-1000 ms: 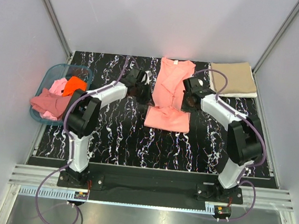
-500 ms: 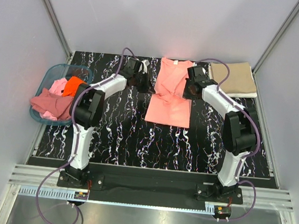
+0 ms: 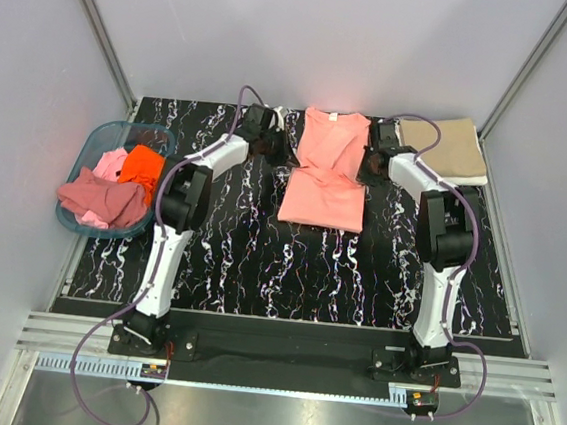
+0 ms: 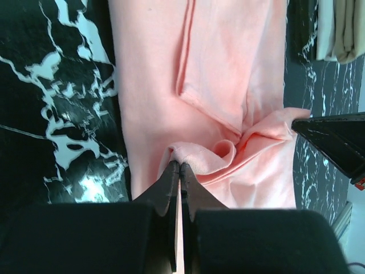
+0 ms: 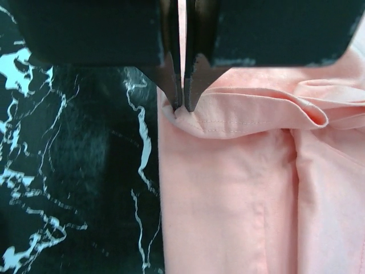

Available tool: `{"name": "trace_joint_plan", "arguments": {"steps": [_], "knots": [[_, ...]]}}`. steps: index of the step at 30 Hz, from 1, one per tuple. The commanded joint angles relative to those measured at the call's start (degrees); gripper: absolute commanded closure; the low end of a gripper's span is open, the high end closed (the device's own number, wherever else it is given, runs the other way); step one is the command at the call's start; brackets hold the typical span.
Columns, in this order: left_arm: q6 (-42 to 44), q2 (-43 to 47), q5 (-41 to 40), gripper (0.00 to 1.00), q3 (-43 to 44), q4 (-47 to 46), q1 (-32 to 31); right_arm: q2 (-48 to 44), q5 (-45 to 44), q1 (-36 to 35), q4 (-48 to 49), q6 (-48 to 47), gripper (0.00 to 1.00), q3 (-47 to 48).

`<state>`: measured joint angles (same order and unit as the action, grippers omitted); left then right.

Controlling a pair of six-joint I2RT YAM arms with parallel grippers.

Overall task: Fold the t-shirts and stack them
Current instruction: Fold the tshirt

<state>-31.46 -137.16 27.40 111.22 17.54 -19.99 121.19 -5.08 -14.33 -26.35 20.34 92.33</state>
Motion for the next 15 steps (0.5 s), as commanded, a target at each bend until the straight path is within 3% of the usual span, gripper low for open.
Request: {"name": "trace_joint_plan", "arguments": {"steps": [1, 11, 13, 14, 15], "knots": [[-1.41, -2.05, -0.33, 1.00, 4.97, -1.02, 1.62, 1.85, 1.47, 0.88, 2.18, -1.09, 1.00, 5.04], [-0.79, 1.20, -2.79, 1.00, 4.27, -1.63, 2.58, 3.88, 3.41, 1.76, 2.18, -1.88, 1.00, 7.86], [-0.88, -0.12, -0.07, 0.90, 5.40, -2.16, 2.58, 4.58, 3.32, 1.76, 2.18, -1.88, 0.97, 8.91], [-1.05, -1.17, 0.55, 0.75, 6.54, -2.16, 2.59, 4.93, 2.89, 1.85, 2.18, -1.97, 0.91, 9.44], [-0.97, -1.35, 1.68, 0.73, 6.82, -2.25, 2.67, 5.37, 2.88, 2.02, 2.18, -2.06, 0.85, 10.05]]}}
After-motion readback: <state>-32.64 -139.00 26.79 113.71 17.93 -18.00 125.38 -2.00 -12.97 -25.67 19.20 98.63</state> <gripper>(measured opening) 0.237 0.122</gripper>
